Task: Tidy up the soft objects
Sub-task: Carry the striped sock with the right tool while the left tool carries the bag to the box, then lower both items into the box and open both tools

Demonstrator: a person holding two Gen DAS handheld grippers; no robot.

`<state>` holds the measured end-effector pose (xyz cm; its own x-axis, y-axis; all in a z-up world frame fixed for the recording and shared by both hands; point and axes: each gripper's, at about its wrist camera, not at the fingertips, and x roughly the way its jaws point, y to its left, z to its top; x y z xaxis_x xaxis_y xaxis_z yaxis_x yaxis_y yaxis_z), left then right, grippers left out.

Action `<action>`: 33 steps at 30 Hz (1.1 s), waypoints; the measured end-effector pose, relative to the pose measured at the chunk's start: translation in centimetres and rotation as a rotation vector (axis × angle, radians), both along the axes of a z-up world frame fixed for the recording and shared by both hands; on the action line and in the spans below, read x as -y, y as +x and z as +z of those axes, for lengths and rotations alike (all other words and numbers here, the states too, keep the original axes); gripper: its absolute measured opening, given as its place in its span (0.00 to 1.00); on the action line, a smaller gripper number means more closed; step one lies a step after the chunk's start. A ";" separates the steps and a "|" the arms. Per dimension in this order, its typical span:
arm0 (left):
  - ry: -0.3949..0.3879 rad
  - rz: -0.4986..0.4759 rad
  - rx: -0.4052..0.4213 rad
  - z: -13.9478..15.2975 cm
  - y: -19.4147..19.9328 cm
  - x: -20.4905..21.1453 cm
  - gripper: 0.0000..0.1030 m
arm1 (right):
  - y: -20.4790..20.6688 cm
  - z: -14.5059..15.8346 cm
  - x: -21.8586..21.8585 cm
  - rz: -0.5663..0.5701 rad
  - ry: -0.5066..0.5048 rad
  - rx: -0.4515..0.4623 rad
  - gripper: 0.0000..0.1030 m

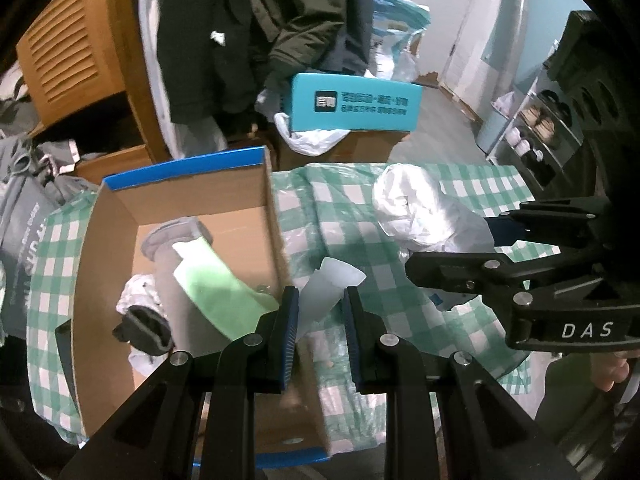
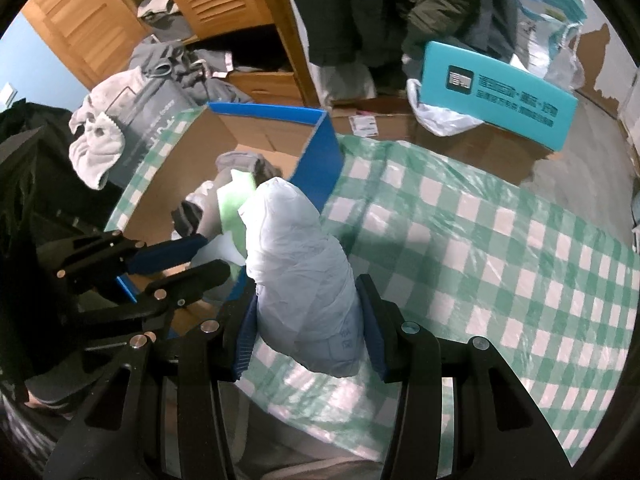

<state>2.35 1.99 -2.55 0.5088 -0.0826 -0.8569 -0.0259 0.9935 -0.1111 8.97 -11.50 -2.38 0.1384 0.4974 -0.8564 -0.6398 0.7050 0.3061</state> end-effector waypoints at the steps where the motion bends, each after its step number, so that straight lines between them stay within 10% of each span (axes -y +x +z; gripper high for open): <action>1: -0.002 0.006 0.001 0.0 -0.1 -0.4 0.22 | 0.0 0.0 -0.6 0.006 0.000 0.002 0.44; 33: -0.065 0.238 -0.072 -3.0 -1.9 -11.7 0.26 | 1.5 -3.3 -12.6 0.107 -0.057 -0.073 0.49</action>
